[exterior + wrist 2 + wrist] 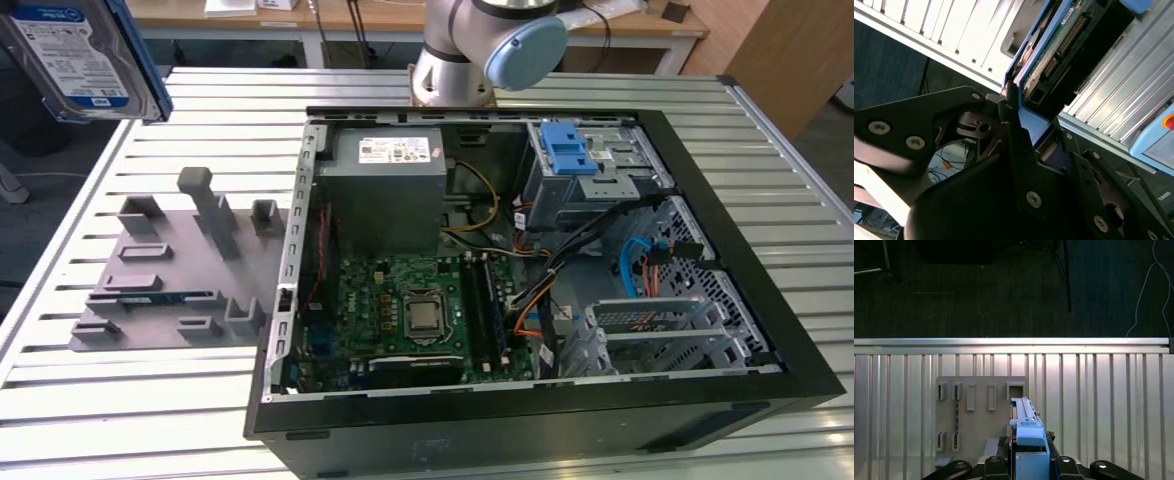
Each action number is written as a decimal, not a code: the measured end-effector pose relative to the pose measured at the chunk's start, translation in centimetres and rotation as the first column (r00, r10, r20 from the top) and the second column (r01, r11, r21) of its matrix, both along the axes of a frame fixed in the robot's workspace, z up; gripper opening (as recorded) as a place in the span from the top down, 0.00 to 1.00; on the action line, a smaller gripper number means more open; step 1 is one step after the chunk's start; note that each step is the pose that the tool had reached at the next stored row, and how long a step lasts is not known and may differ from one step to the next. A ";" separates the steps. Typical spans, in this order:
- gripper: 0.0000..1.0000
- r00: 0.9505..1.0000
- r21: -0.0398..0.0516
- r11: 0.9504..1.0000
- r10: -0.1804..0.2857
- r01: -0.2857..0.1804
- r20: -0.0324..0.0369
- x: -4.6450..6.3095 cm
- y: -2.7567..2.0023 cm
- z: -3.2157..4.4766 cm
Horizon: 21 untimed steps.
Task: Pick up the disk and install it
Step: 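Pick up the disk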
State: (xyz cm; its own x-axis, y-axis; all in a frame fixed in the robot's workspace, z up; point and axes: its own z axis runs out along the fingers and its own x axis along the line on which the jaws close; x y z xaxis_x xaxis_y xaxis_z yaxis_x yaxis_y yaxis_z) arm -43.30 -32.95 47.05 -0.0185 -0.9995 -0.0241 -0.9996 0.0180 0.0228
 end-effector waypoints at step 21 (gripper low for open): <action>0.64 1.000 0.000 1.000 0.000 0.000 0.000 0.0 0.00 3.04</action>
State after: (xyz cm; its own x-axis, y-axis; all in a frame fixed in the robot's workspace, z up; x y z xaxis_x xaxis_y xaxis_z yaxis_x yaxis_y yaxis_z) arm -43.30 -32.95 50.09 -0.0186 -0.9995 -0.0240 -0.9996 0.0180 0.0228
